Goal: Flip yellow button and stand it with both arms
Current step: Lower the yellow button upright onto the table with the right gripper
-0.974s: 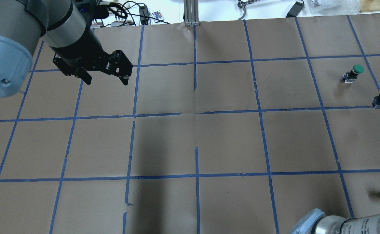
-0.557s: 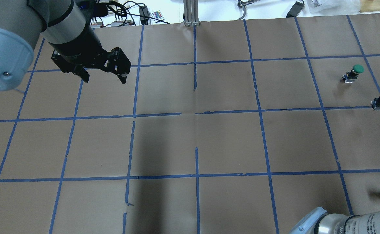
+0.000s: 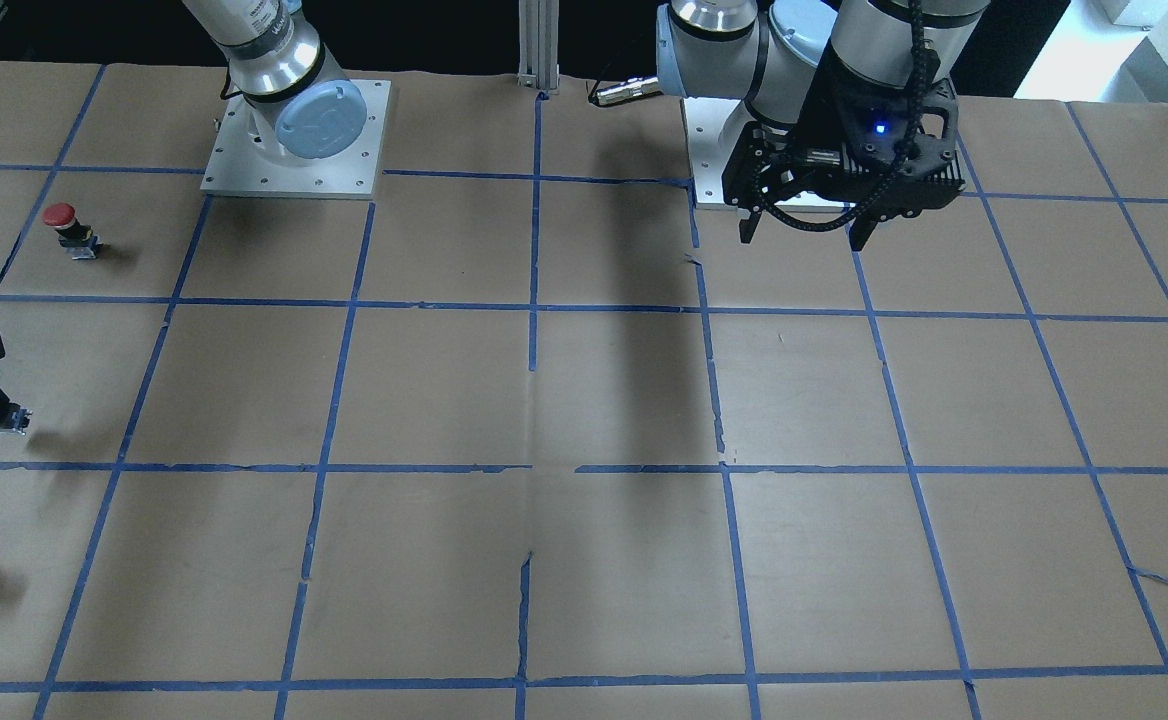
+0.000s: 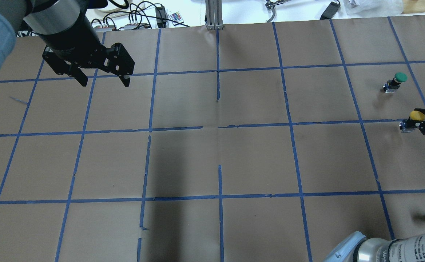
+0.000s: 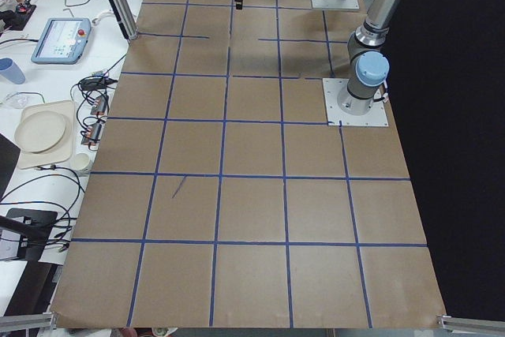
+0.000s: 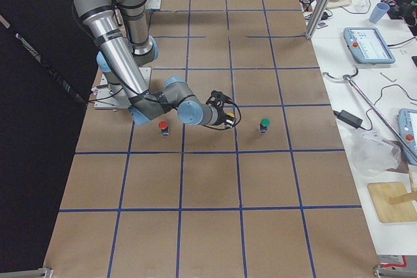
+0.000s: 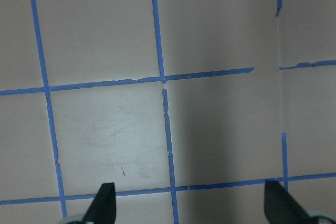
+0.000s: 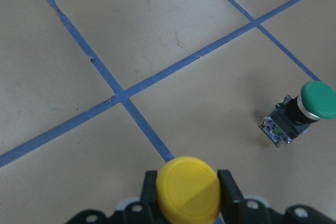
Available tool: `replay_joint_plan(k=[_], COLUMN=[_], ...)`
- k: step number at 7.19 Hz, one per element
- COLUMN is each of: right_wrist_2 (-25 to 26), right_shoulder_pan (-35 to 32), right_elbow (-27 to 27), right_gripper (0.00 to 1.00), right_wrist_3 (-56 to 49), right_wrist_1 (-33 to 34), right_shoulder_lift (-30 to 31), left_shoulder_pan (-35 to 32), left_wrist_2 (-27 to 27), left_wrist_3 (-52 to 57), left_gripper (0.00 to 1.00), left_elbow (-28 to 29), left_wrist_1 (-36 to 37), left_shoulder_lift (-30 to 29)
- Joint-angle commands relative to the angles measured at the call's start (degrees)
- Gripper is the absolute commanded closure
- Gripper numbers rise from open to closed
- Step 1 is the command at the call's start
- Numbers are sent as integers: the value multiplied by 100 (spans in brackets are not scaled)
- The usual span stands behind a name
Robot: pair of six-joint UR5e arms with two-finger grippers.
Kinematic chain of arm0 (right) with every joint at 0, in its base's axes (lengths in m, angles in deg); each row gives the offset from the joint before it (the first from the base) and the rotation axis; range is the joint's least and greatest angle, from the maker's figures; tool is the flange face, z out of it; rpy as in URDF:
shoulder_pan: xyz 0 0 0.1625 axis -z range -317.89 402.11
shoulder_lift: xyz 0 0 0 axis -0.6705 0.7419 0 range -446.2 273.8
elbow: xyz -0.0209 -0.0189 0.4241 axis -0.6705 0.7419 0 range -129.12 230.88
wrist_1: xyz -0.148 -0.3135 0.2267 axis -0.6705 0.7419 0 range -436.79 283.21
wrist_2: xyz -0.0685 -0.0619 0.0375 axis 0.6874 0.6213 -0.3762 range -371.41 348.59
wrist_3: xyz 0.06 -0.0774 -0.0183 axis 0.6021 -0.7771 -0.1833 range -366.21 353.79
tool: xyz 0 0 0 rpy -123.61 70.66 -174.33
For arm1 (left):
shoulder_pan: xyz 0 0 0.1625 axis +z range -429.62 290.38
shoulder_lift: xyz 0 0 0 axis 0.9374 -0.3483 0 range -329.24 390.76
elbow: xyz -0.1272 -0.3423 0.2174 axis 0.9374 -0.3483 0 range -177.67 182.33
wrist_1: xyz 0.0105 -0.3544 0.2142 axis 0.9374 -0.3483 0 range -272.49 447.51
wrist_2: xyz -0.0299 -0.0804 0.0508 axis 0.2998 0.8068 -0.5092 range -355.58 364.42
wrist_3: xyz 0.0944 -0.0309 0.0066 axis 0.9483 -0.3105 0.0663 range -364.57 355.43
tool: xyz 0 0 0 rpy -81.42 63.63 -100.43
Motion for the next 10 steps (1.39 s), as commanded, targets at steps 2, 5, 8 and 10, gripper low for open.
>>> replay_joint_plan(k=[2,5,8,10], right_wrist_2=[0,26,0,17], right_shoulder_pan=[9,9,9,9], right_elbow=[-11,-3,-3,-3], right_gripper=[99,97,64,39], right_wrist_3=[-66,-31,30,48], right_wrist_1=[292,294,294,303], right_shoulder_lift=[-189,-233,-277,-286], left_shoulder_pan=[93,93,101,102], left_wrist_2=[4,12,4,4], left_wrist_3=[20,3,3,3], left_gripper=[0,0,0,0], left_elbow=[-8,27,54,80], left_wrist_1=[-11,-2,7,7], left_shoulder_lift=[5,-39,-39,-65])
